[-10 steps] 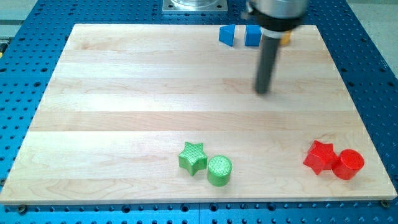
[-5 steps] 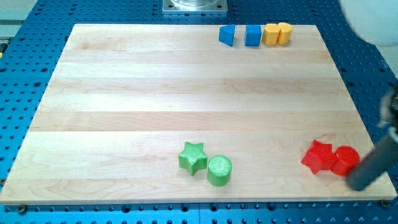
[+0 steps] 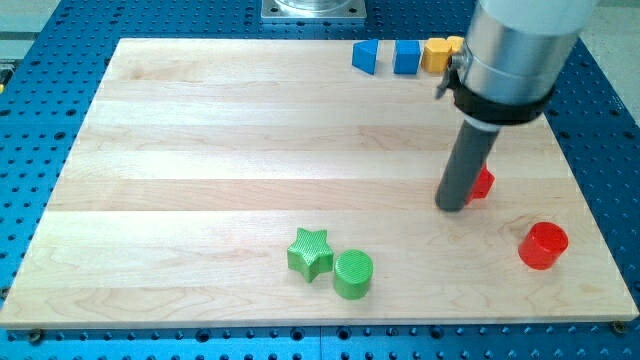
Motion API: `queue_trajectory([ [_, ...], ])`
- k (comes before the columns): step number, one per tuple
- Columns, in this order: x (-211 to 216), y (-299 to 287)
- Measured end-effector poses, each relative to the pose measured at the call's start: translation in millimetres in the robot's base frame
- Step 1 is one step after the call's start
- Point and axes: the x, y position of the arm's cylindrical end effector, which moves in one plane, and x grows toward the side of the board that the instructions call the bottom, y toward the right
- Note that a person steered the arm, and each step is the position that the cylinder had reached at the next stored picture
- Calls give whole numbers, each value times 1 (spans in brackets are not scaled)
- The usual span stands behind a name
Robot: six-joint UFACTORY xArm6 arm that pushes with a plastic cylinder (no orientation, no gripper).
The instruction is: Place the red star at the left side of the blue triangle
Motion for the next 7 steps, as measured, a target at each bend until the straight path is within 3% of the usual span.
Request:
queue_trajectory([
  [1, 0, 44],
  [3, -23, 18],
  [4, 14, 37],
  [5, 5, 70],
  [6, -33, 61],
  [7, -52, 14],
])
